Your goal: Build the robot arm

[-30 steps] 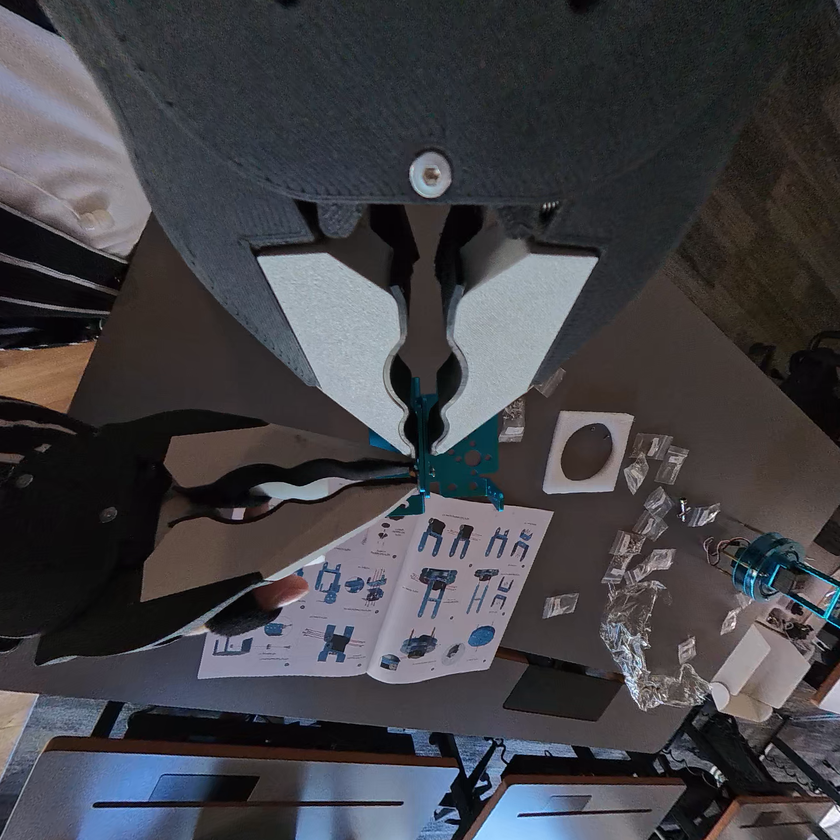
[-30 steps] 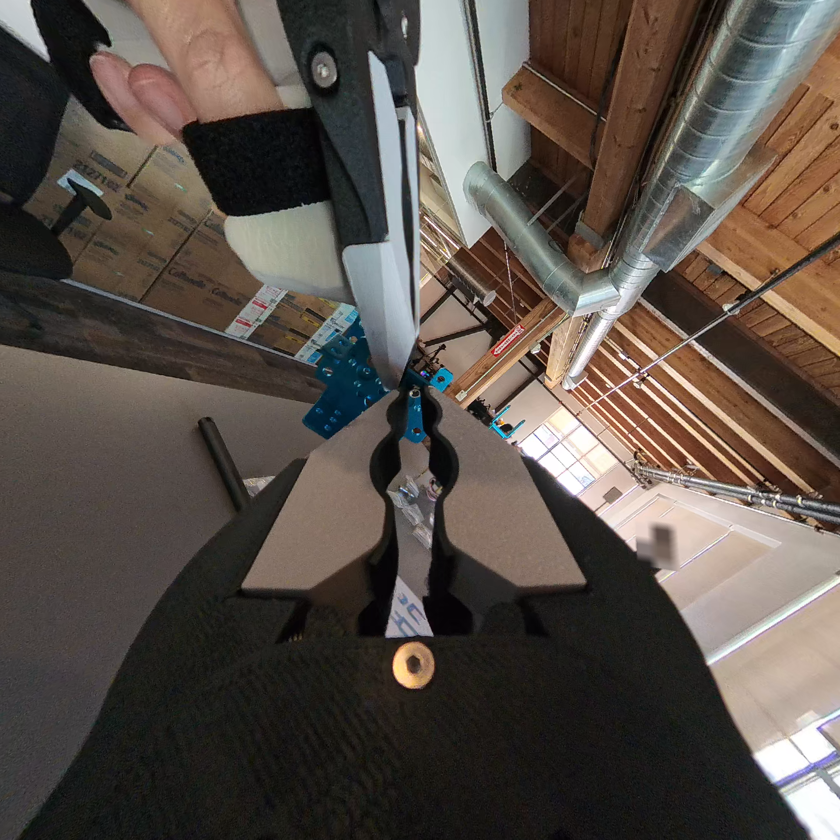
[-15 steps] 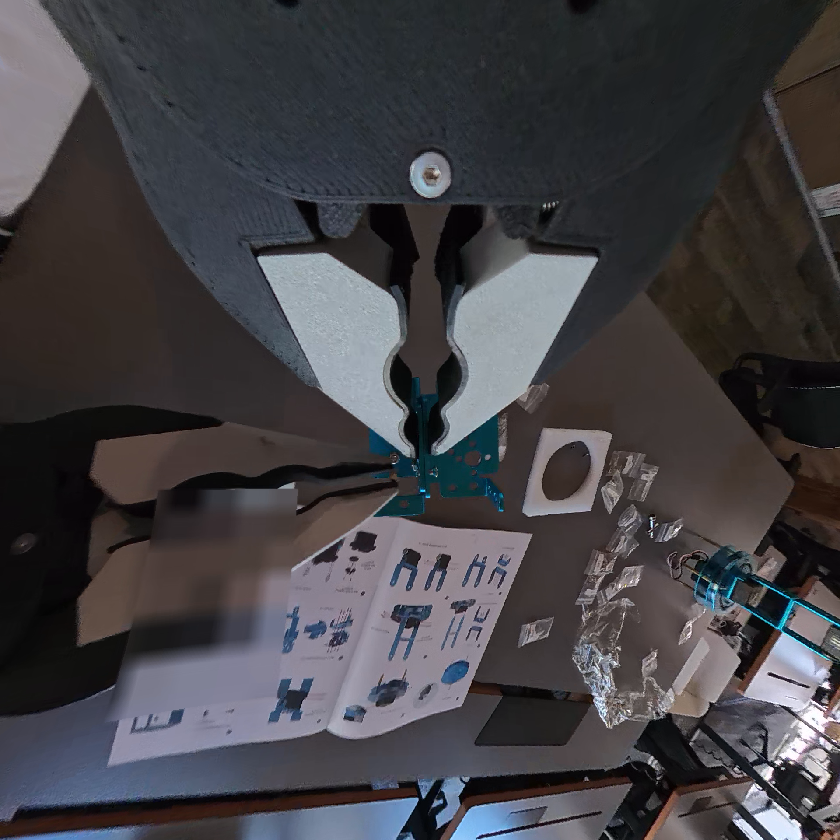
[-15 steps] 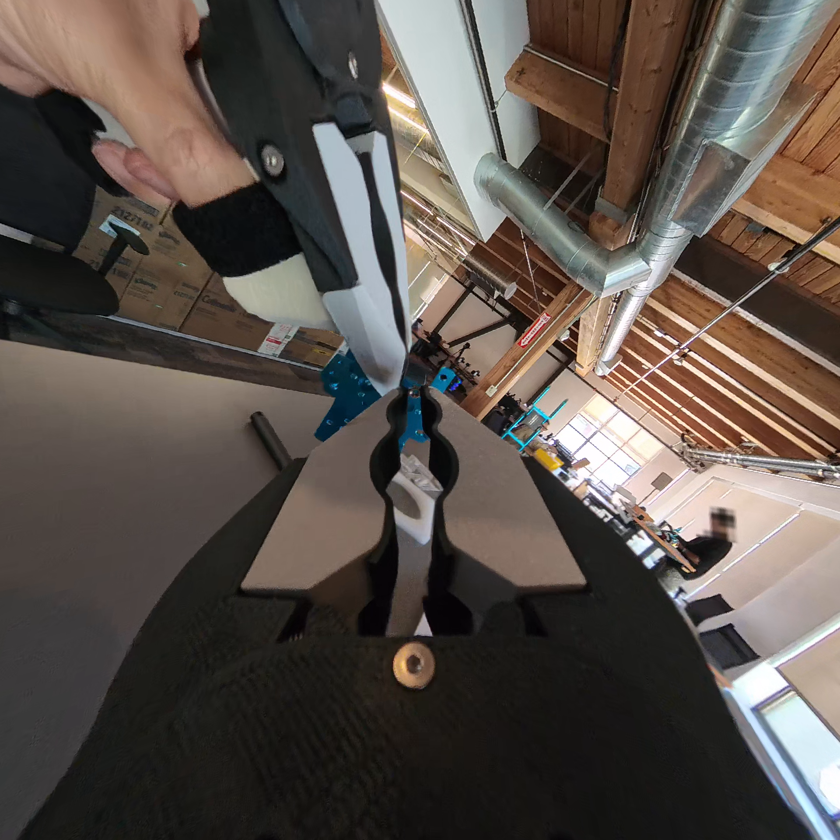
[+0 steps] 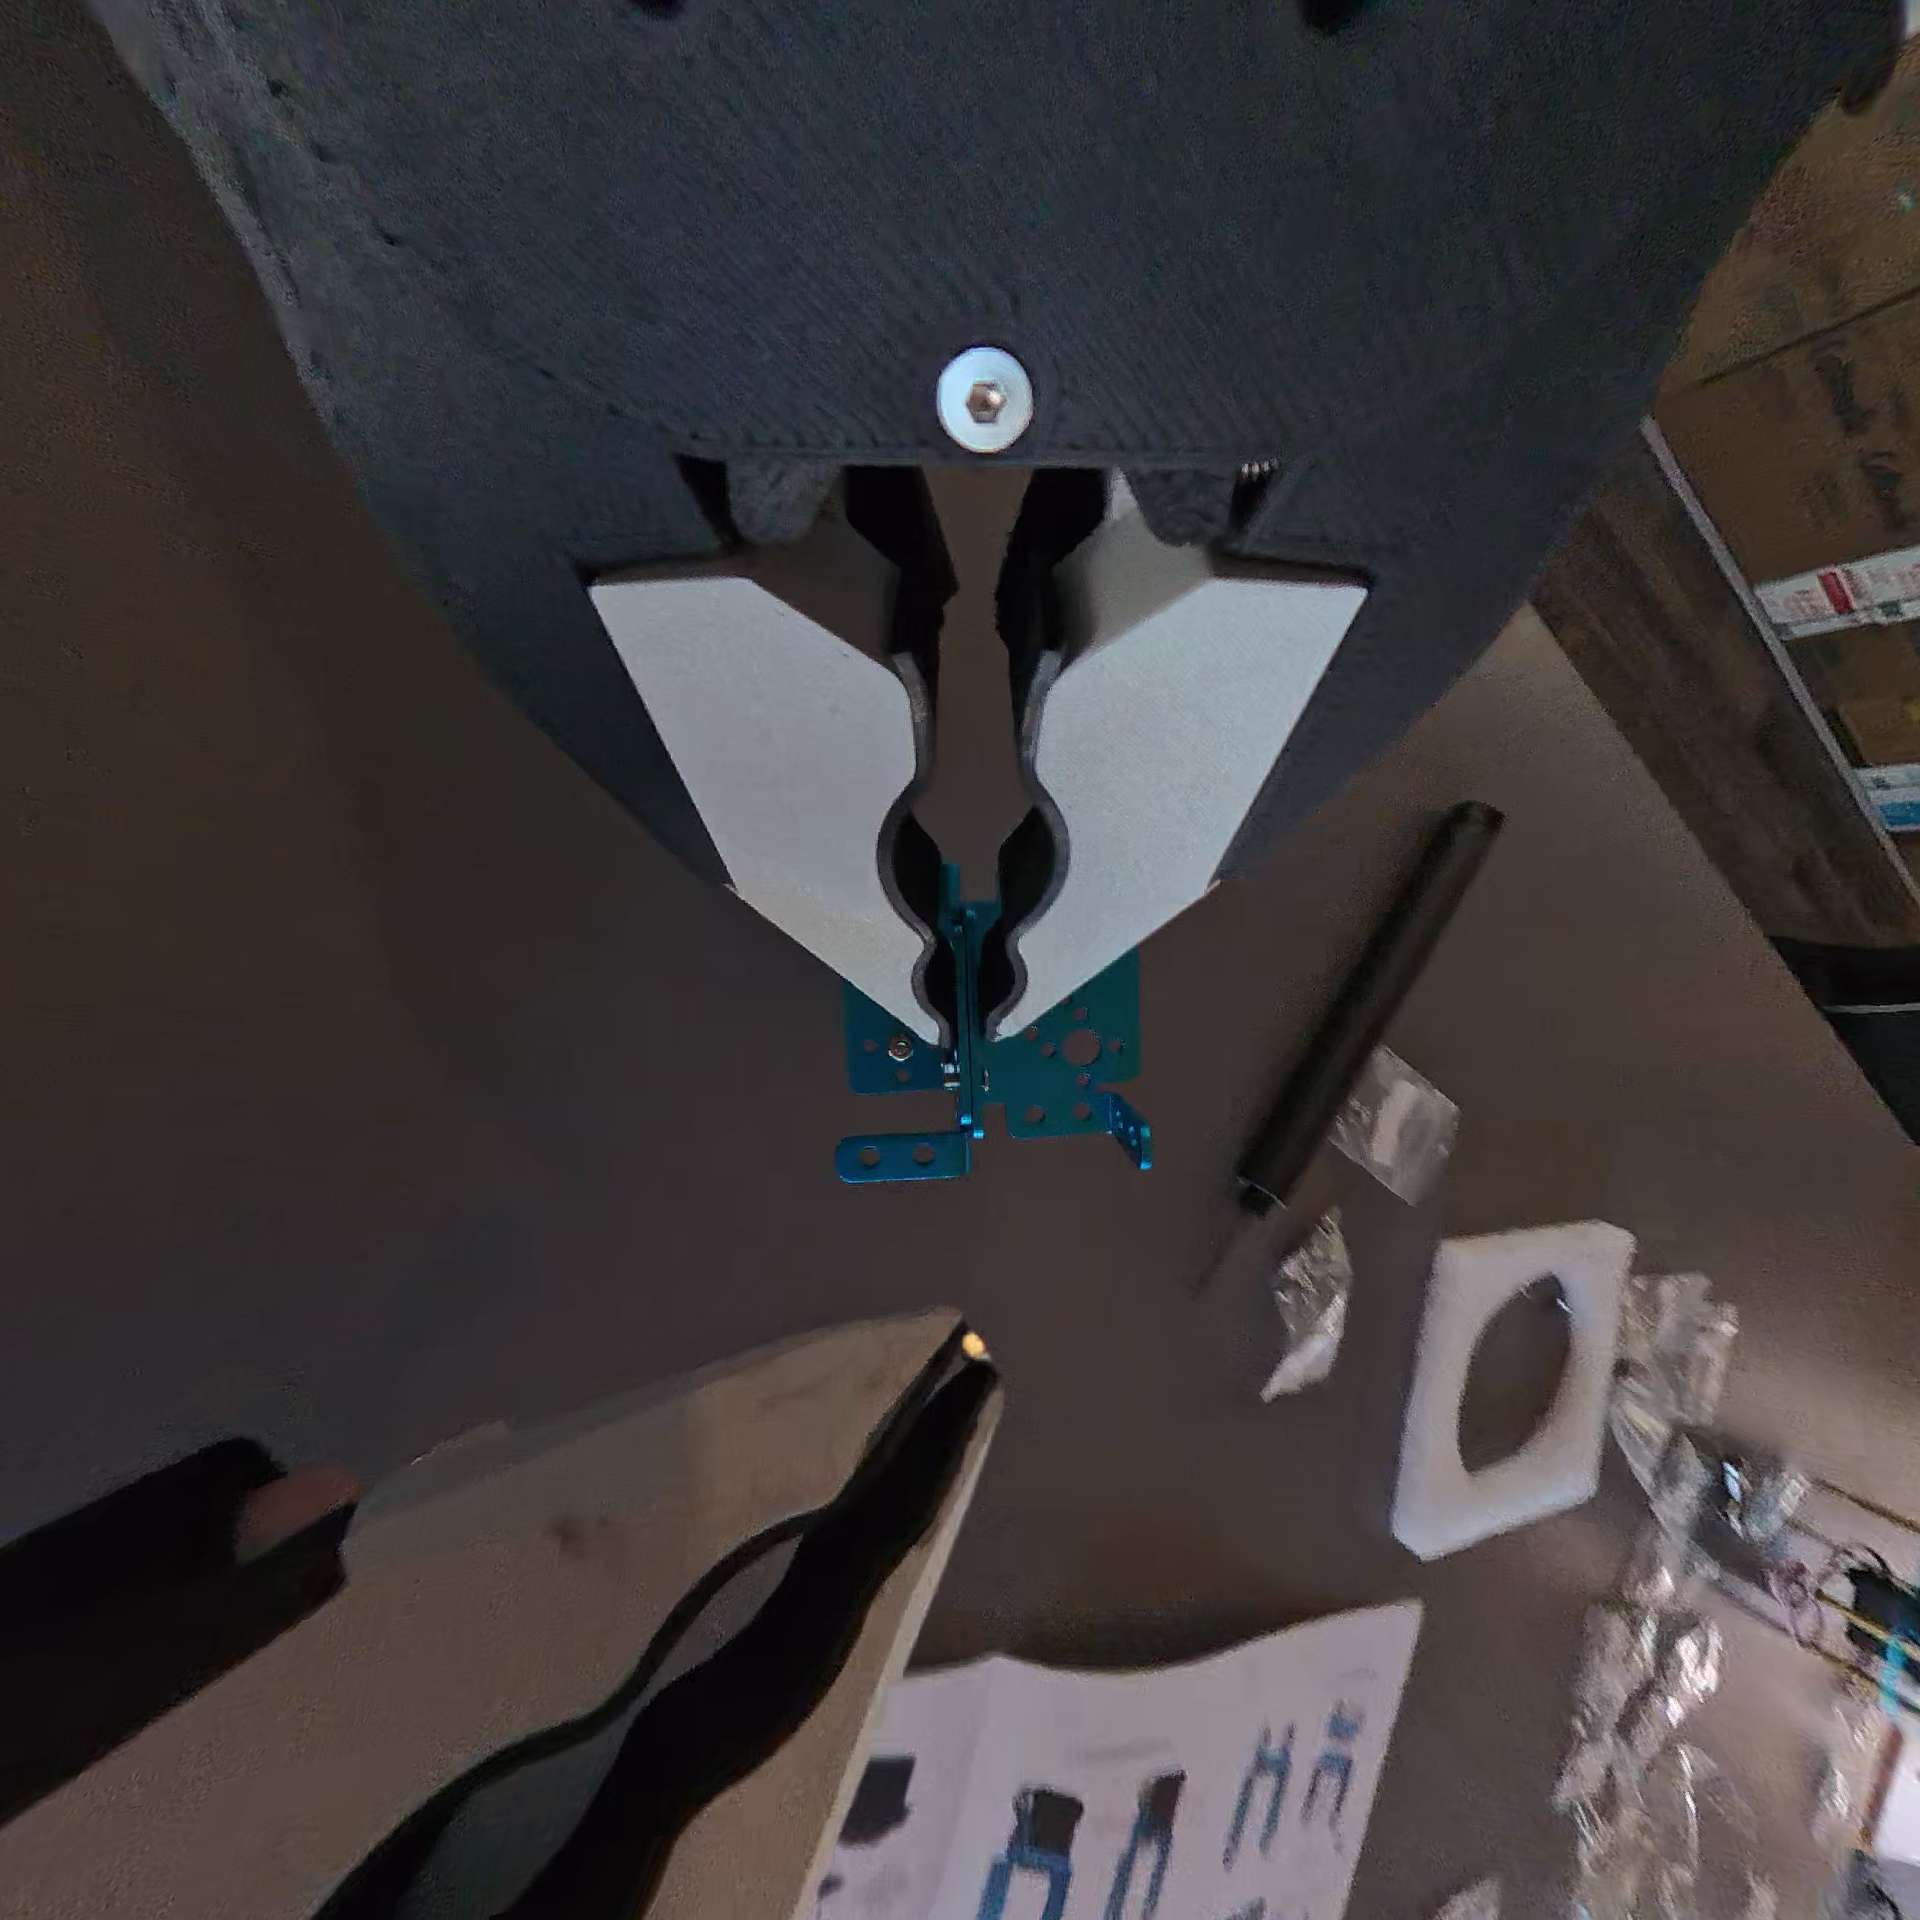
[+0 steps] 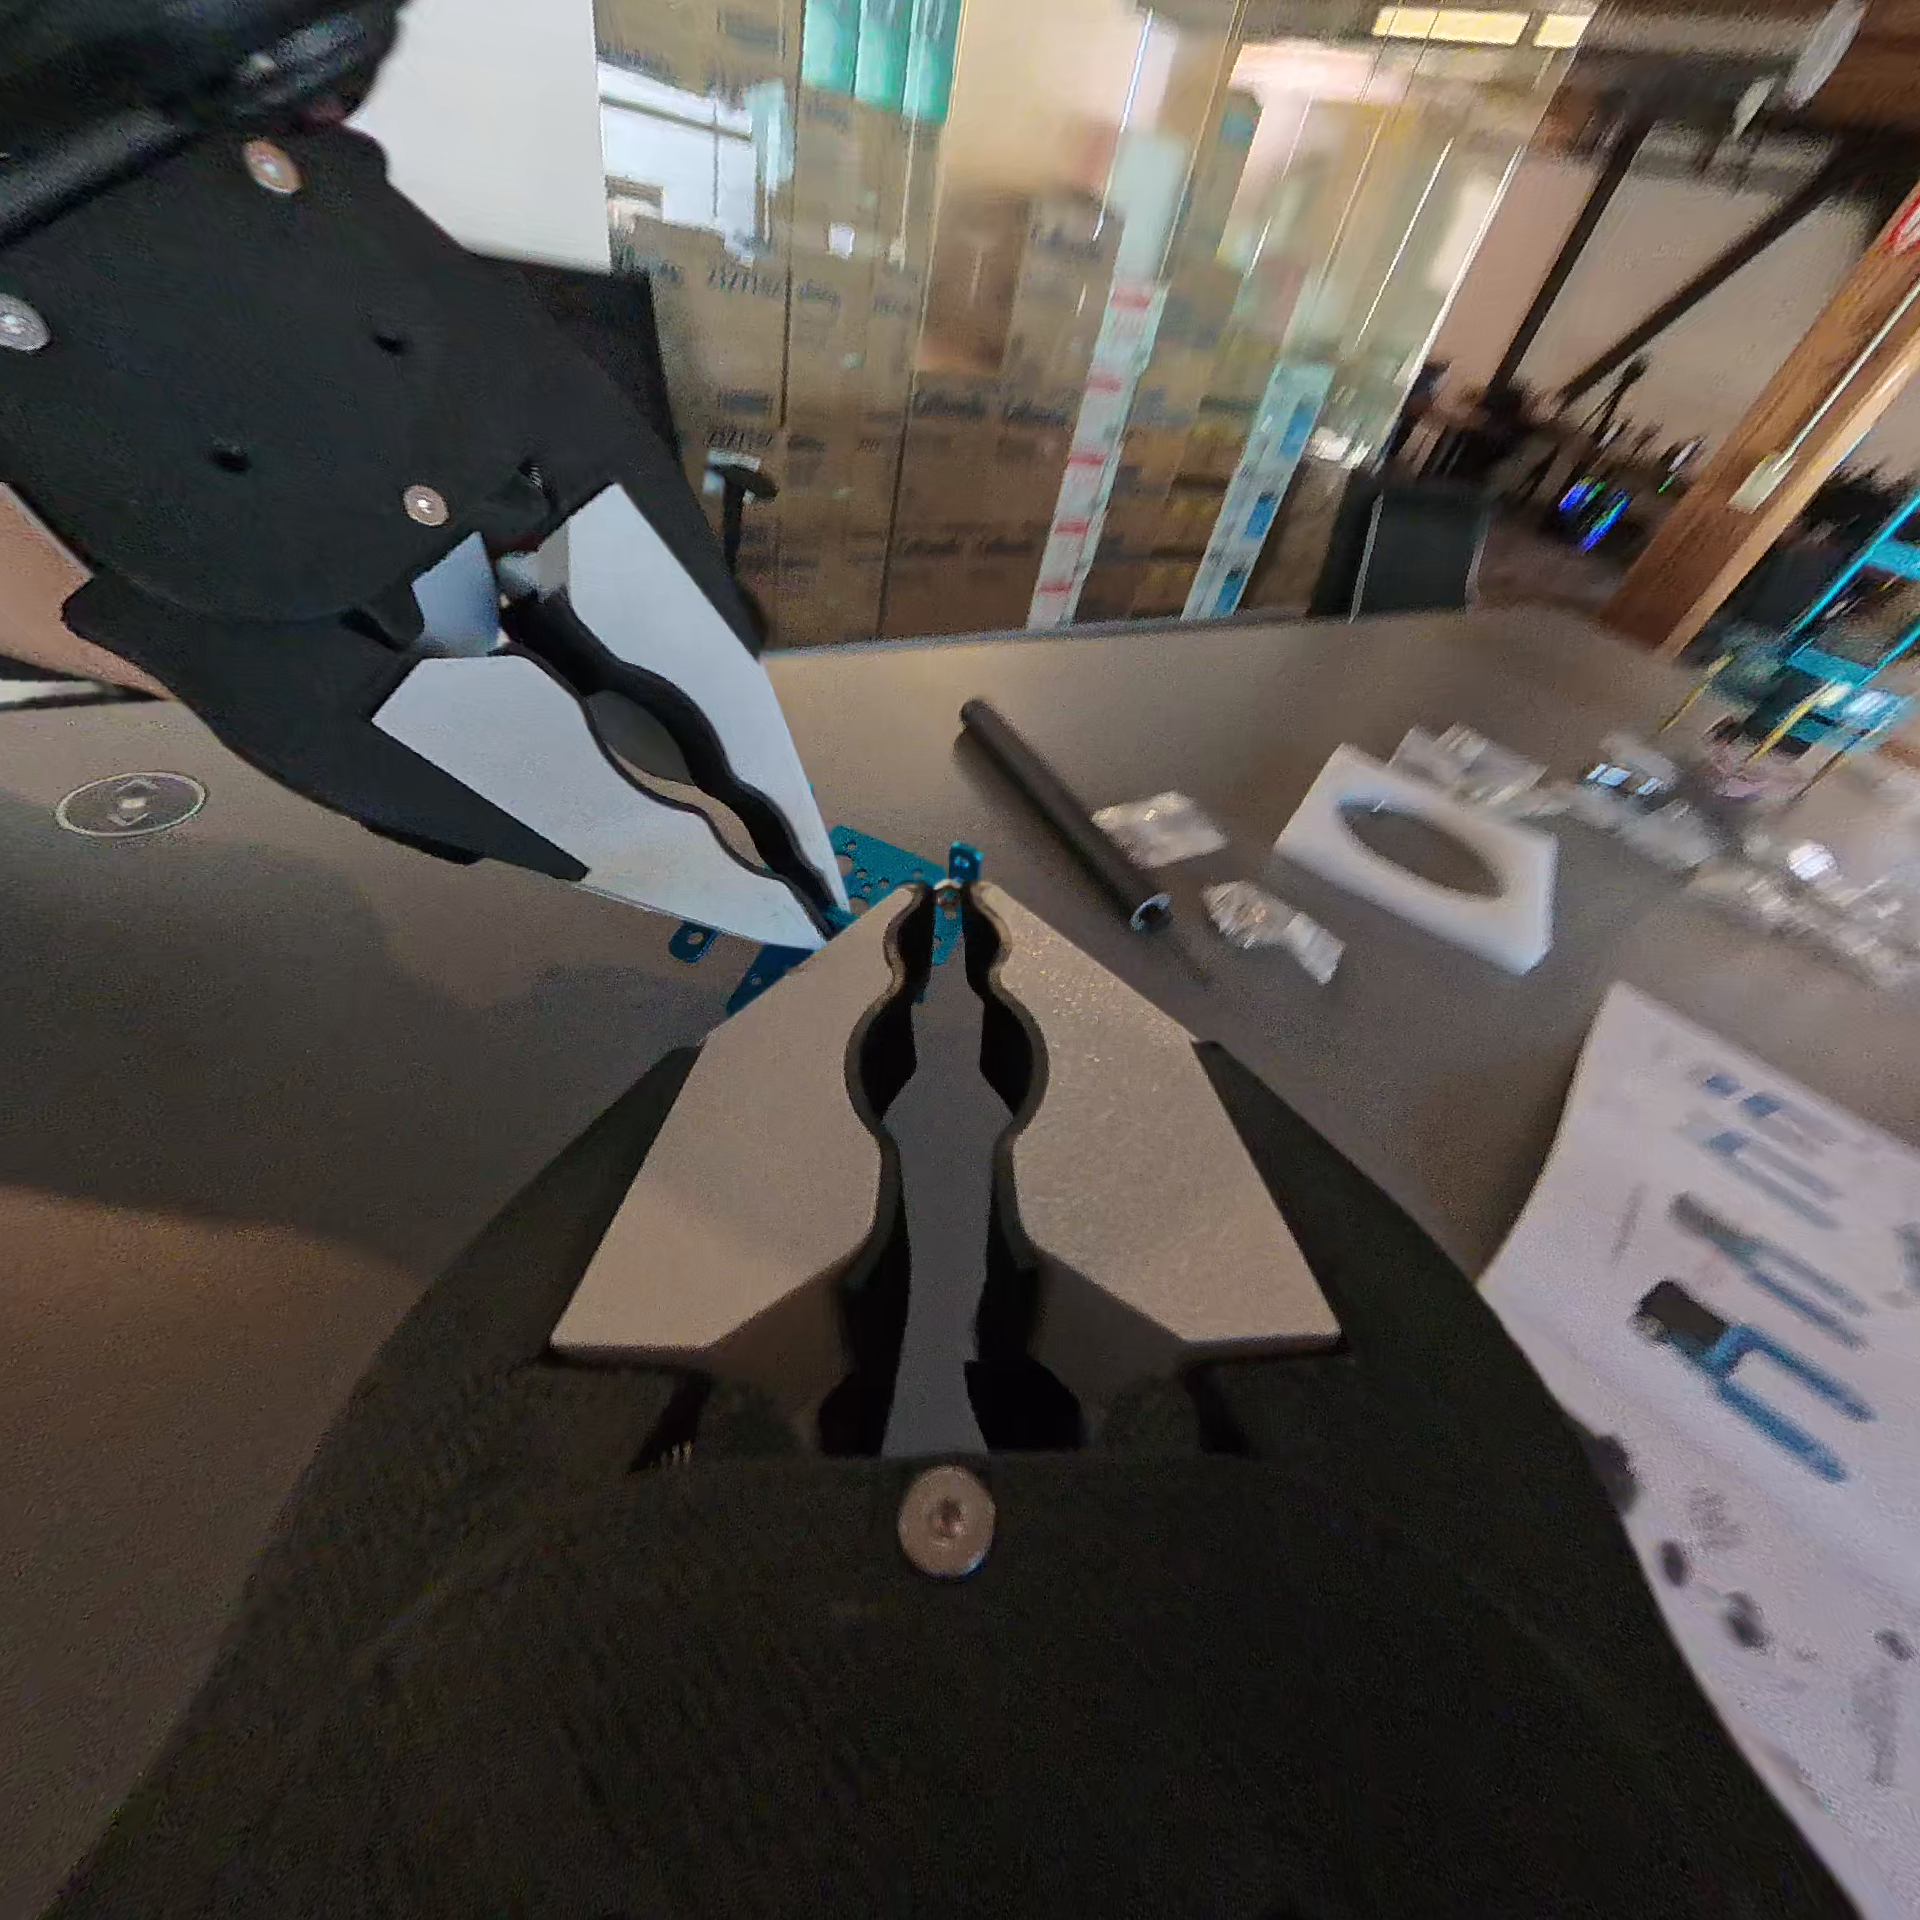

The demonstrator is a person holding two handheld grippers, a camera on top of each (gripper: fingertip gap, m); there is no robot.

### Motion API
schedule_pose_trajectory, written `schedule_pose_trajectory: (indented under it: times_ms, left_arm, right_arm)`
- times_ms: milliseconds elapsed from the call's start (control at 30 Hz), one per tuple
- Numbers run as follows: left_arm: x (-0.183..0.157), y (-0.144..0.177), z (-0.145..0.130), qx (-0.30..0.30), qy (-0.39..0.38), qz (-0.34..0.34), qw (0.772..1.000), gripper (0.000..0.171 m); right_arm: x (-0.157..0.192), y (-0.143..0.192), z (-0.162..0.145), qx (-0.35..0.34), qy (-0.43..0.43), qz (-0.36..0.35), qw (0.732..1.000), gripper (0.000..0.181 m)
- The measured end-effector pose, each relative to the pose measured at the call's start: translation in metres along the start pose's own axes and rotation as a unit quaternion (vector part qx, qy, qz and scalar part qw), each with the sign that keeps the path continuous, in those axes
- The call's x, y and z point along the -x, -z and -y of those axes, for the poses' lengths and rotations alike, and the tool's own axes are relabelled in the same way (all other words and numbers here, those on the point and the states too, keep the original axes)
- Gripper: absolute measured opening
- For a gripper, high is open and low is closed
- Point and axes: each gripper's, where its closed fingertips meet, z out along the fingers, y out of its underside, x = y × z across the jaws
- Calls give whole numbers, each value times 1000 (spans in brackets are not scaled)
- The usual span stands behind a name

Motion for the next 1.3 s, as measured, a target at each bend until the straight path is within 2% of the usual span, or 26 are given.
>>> schedule_pose_trajectory:
  times_ms: [167,367,533,800,1000,1167,1300]
  left_arm:
    - [-6,-7,-15,4,70,-23,997,3]
    - [-5,-7,-19,-3,109,-41,993,3]
    - [-7,-8,-21,-7,72,-11,997,6]
    - [-10,-8,-19,-21,111,-34,993,6]
    - [-11,-6,-20,-30,140,-66,987,15]
    - [-11,-2,-20,-40,165,-122,978,21]
    - [1,5,-17,-51,183,-155,969,32]
  right_arm:
    - [17,-16,-23,54,-84,62,993,4]
    - [21,-25,-43,104,-81,69,989,5]
    - [20,-26,-44,106,-93,71,987,4]
    - [19,-27,-46,108,-108,77,985,5]
    - [20,-27,-48,116,-96,75,986,5]
    - [20,-27,-48,116,-99,77,985,5]
    - [20,-27,-48,116,-98,77,985,5]
